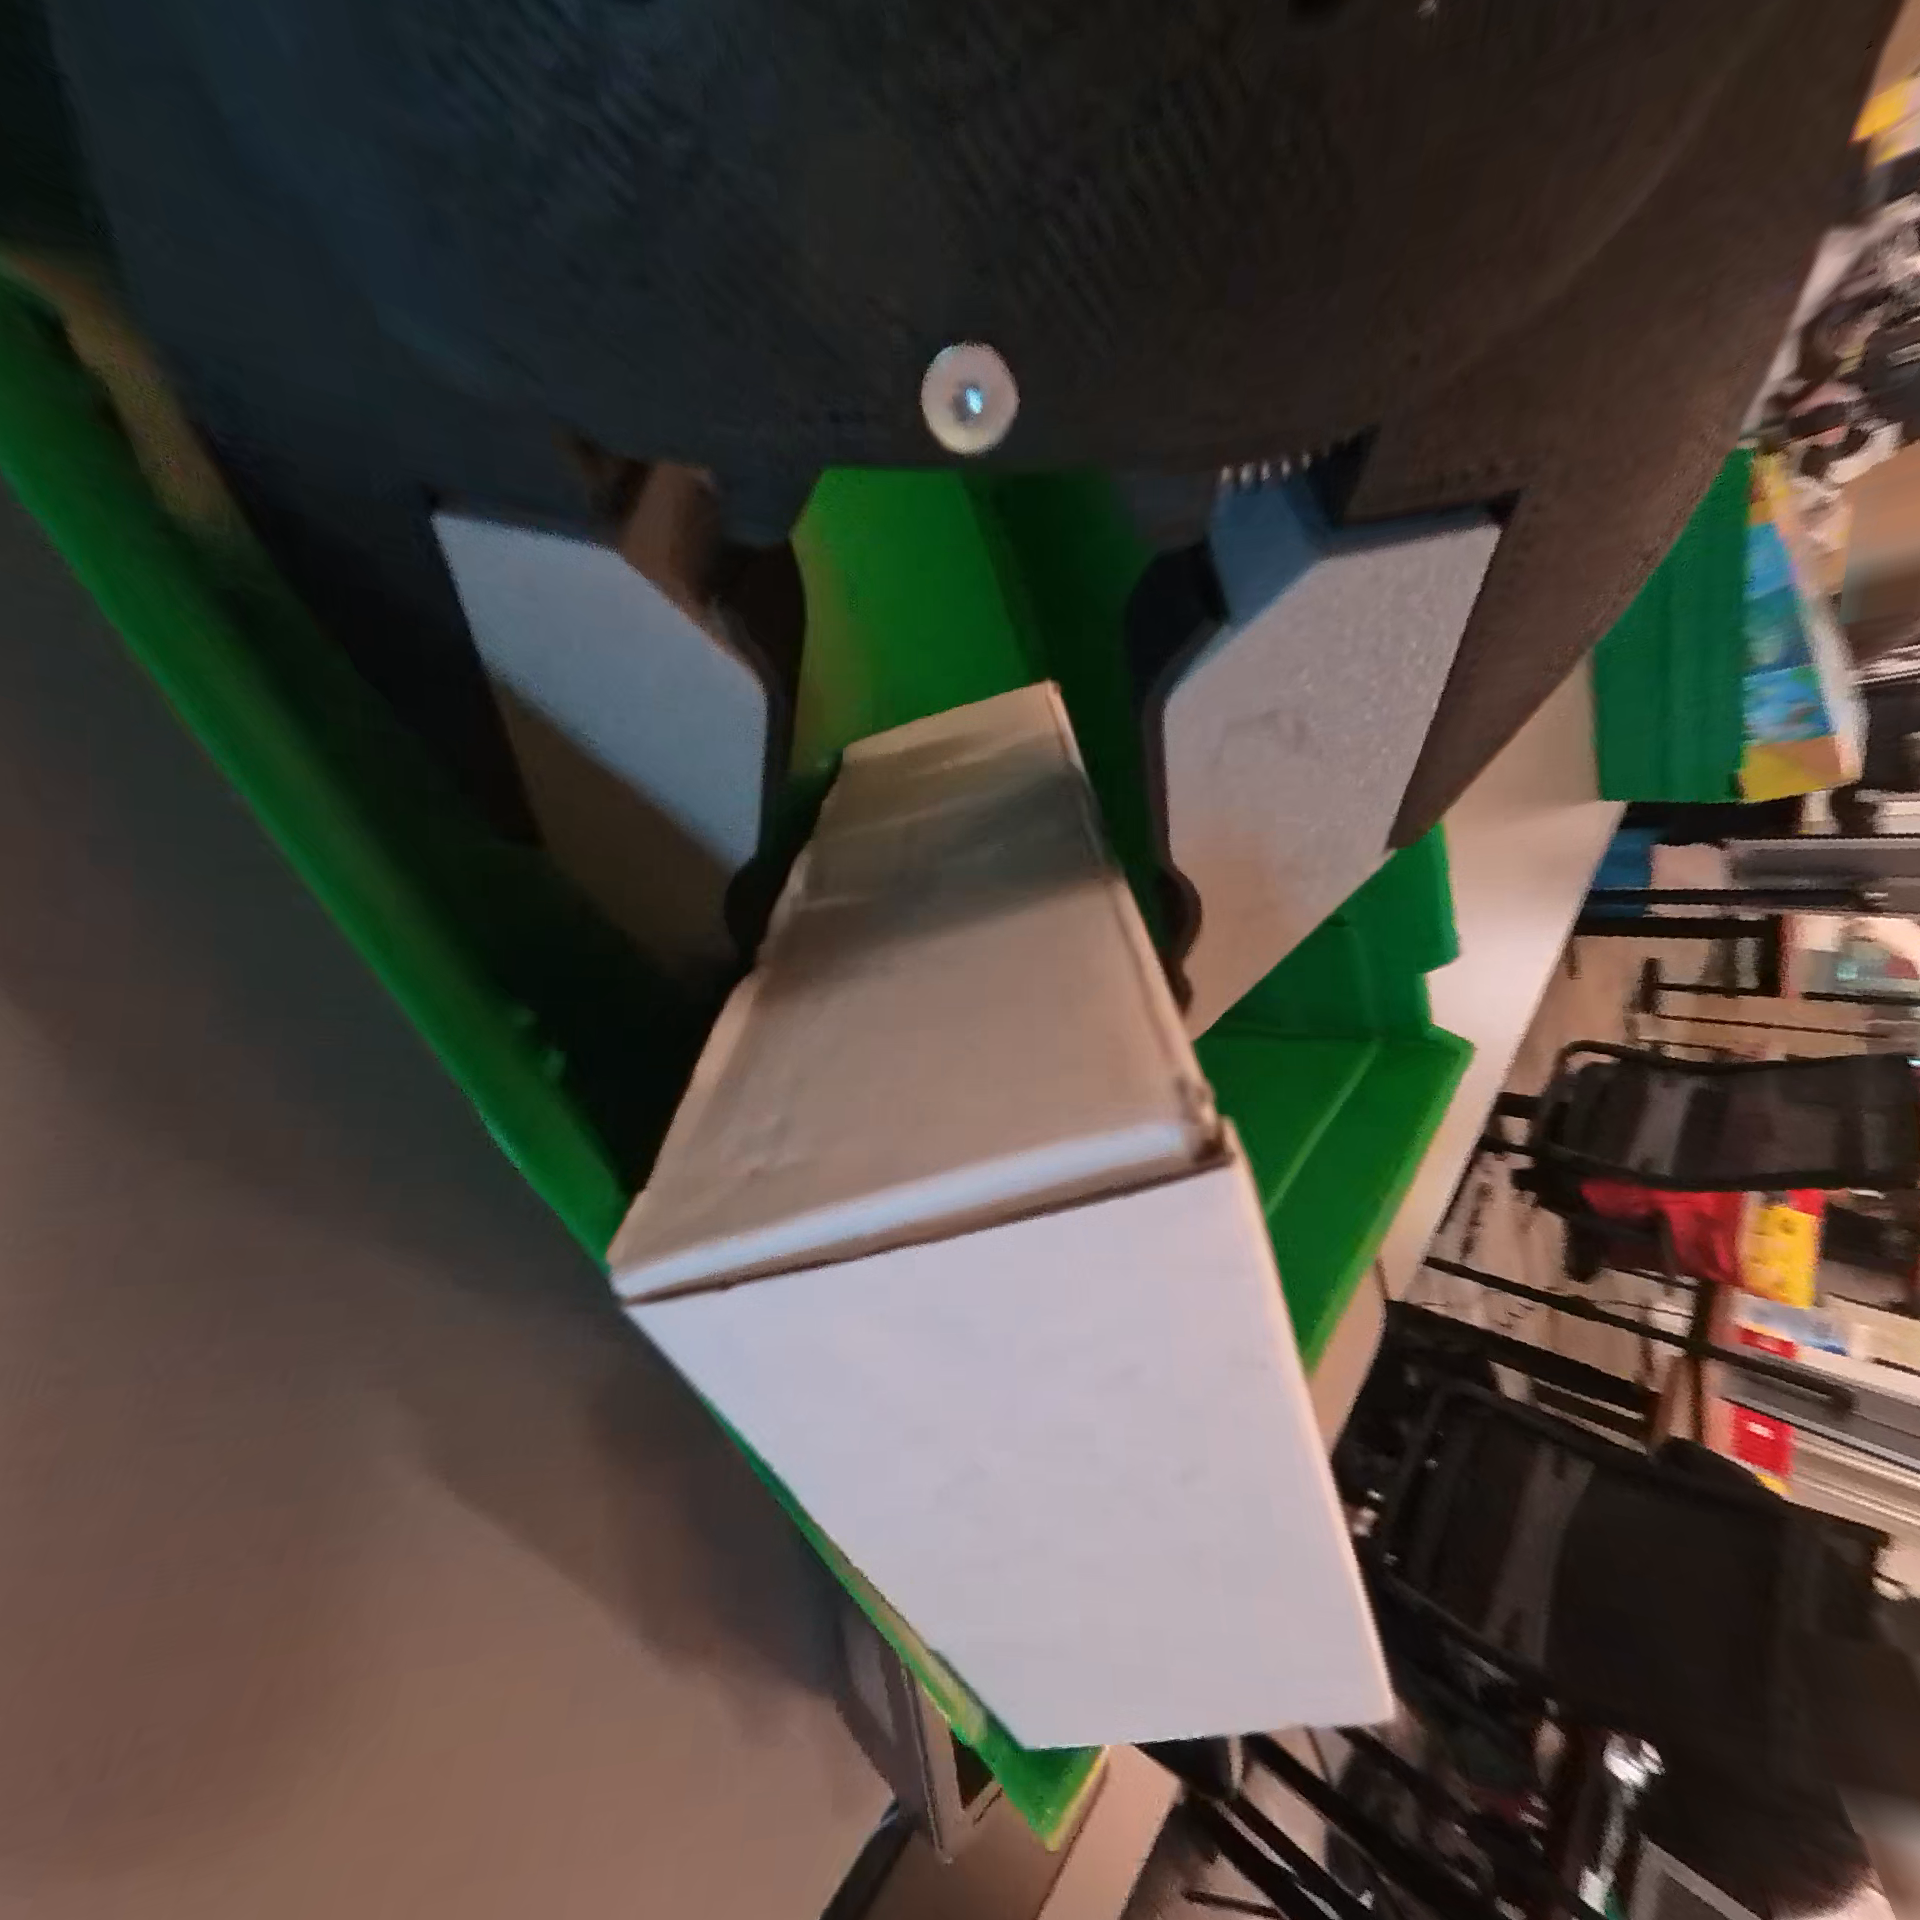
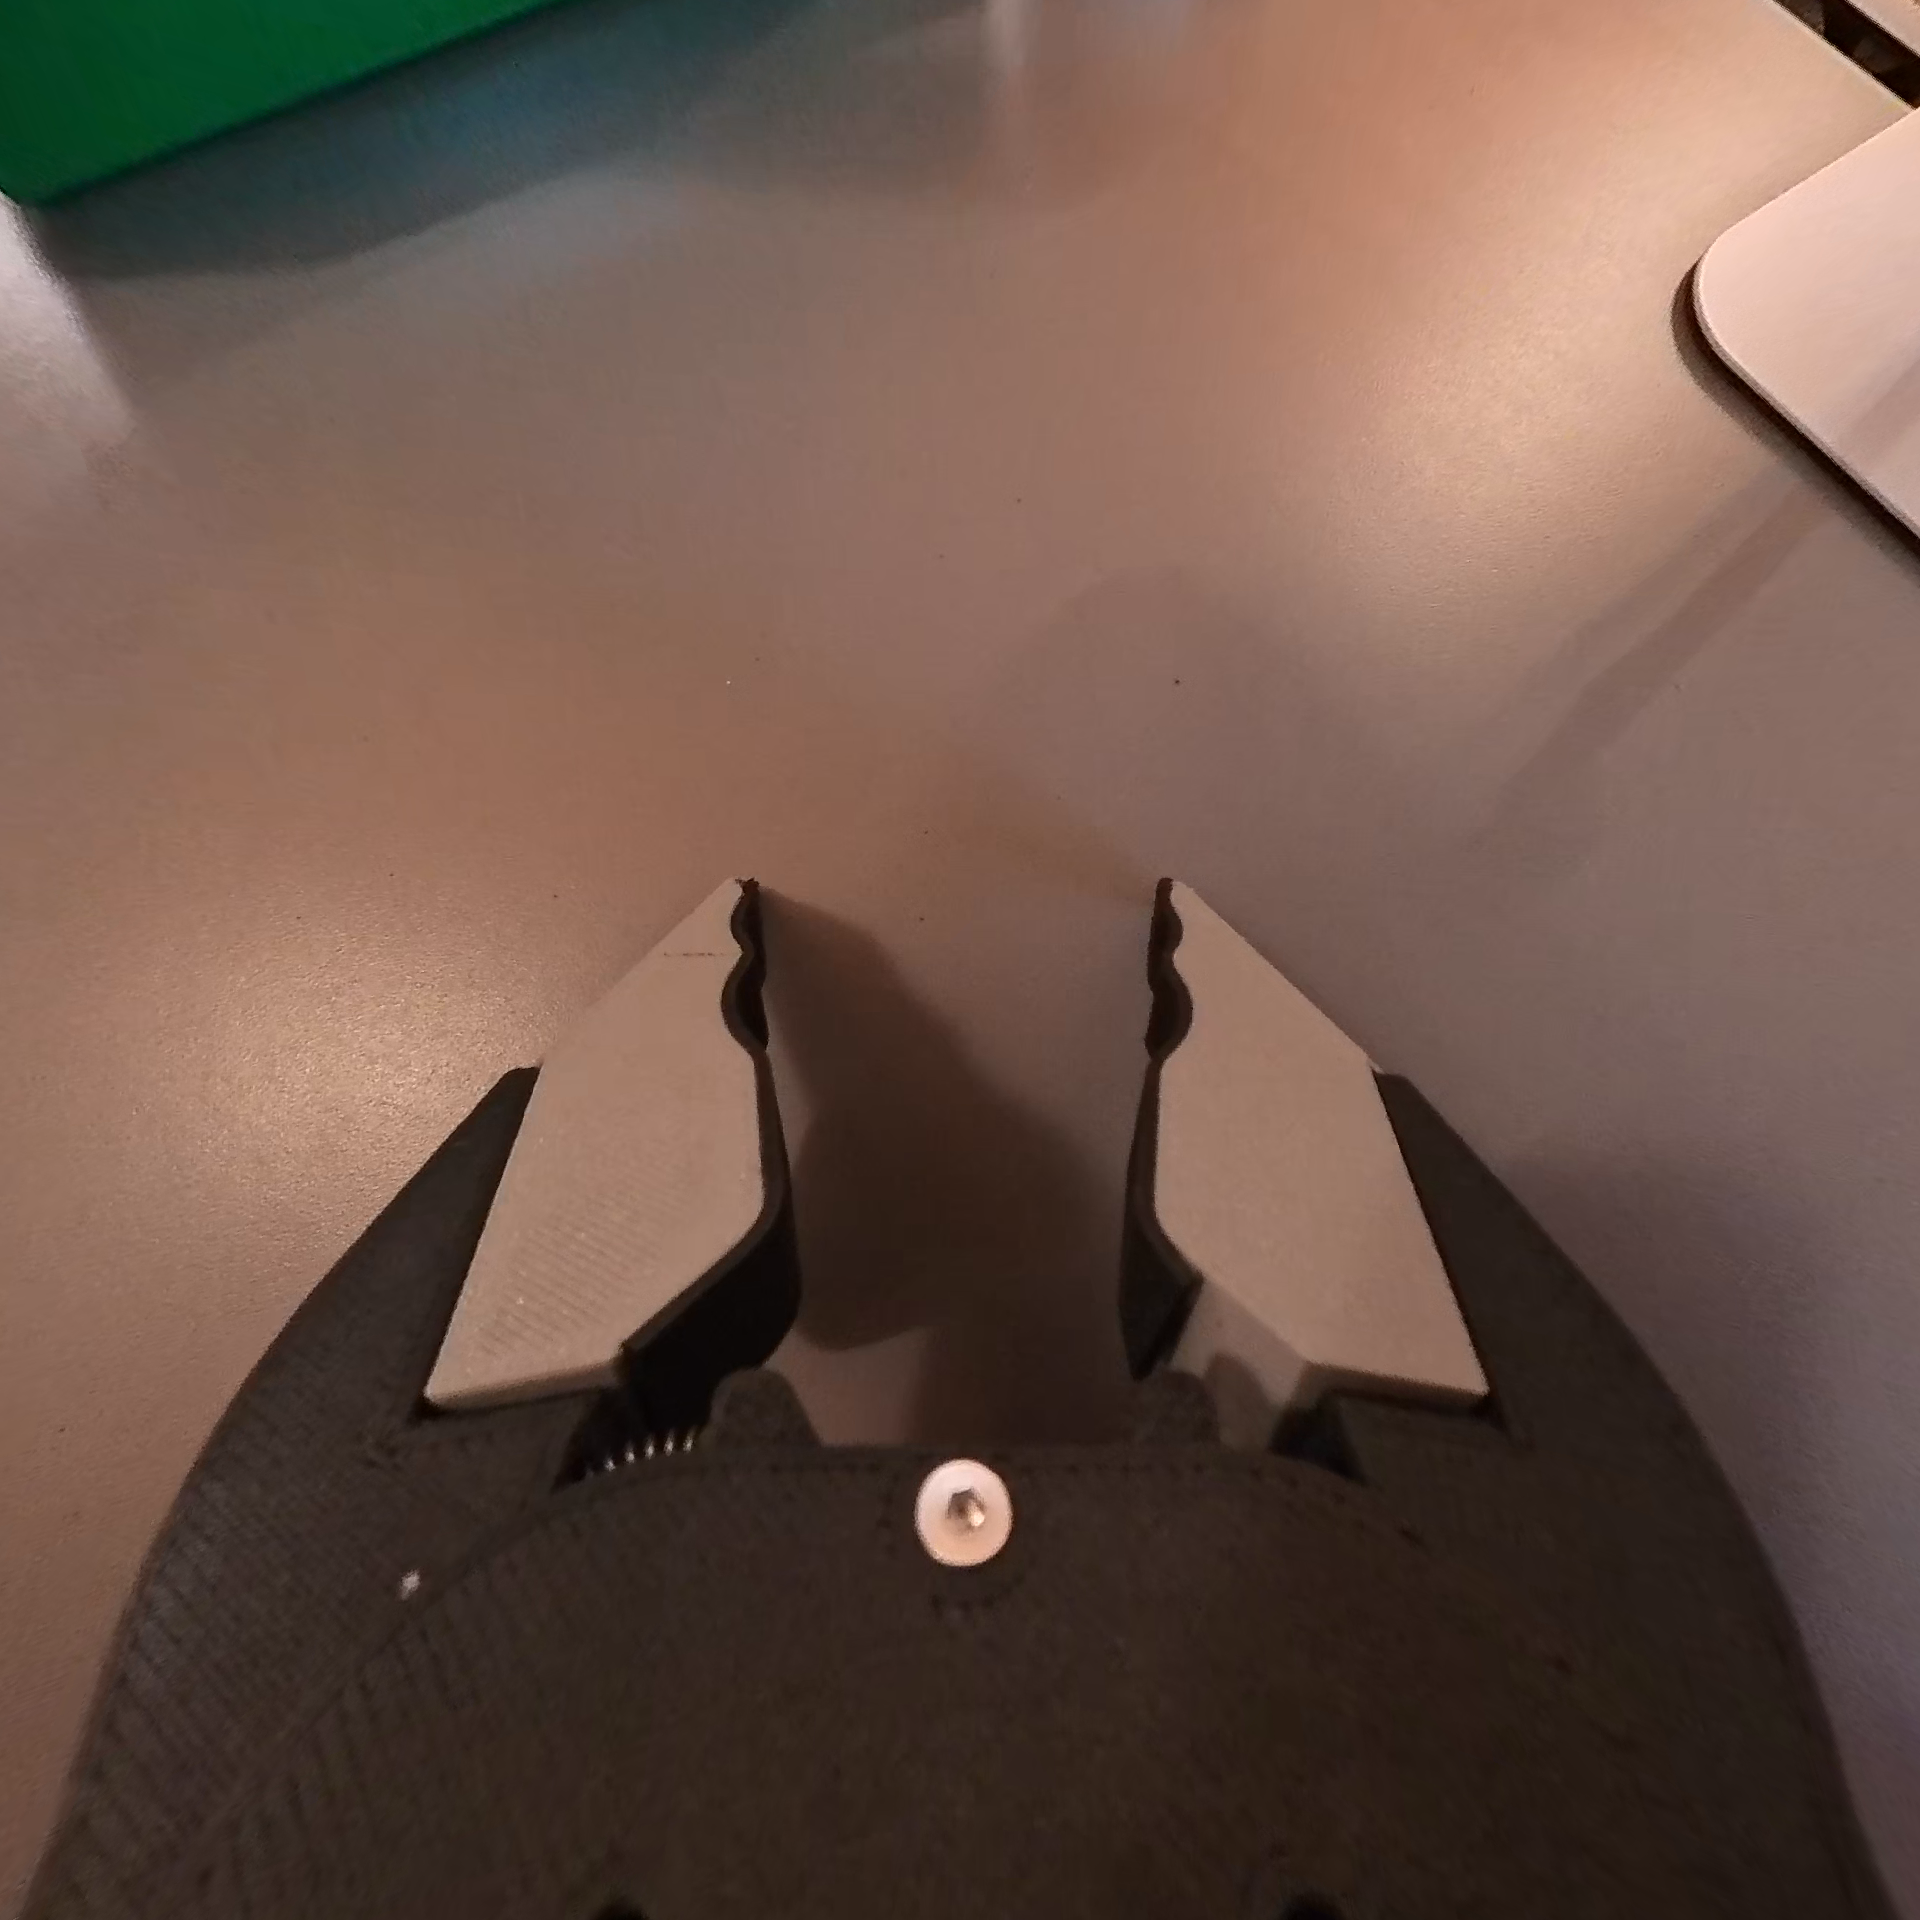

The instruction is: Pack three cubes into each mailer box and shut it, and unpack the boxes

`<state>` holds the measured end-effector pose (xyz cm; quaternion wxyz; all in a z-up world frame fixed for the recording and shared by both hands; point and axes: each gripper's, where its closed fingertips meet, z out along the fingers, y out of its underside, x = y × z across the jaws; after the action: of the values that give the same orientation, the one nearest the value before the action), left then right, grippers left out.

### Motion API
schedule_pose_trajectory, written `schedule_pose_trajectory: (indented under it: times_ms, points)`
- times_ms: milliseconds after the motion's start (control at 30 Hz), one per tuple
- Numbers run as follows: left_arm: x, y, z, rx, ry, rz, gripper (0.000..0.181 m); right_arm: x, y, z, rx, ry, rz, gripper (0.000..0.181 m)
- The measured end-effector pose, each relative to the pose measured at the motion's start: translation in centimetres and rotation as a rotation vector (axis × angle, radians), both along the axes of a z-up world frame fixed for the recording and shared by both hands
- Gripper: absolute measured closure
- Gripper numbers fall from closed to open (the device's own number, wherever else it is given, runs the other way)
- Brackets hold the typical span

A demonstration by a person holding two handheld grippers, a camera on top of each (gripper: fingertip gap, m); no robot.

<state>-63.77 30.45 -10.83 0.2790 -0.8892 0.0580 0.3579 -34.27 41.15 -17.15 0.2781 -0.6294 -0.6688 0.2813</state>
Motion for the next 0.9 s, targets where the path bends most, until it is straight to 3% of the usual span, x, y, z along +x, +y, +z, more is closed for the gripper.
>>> schedule_pose_trajectory:
  times_ms: [200, 367, 433, 500, 600, 733, 900]
  points:
    - [-1.5, -1.6, 2.0, -0.044, 0.119, 0.028, 0.115, 0.0, 0.0, 0.0, -0.001, 0.0, 0.0, 0.109]
    - [-1.3, -3.2, 7.8, -0.126, 0.329, 0.008, 0.115, 0.0, 0.0, 0.0, 0.001, 0.0, 0.001, 0.109]
    - [0.3, -3.1, 10.7, -0.144, 0.404, -0.033, 0.115, -0.1, 0.0, 0.0, 0.003, 0.001, 0.004, 0.113]
    - [3.3, -2.3, 12.9, -0.166, 0.433, -0.123, 0.115, -0.1, 0.0, 0.4, 0.013, 0.02, 0.002, 0.129]
    - [9.2, -0.7, 14.3, -0.269, 0.453, -0.296, 0.114, -0.6, 0.1, 2.6, 0.033, 0.147, 0.004, 0.125]
    - [16.4, -0.2, 12.3, -0.55, 0.415, -0.478, 0.114, -0.1, 1.7, 5.6, 0.056, 0.286, -0.05, 0.123]
    - [25.0, -2.9, 6.1, -0.949, 0.162, -0.699, 0.115, 0.9, 4.1, 7.5, 0.057, 0.371, -0.135, 0.124]
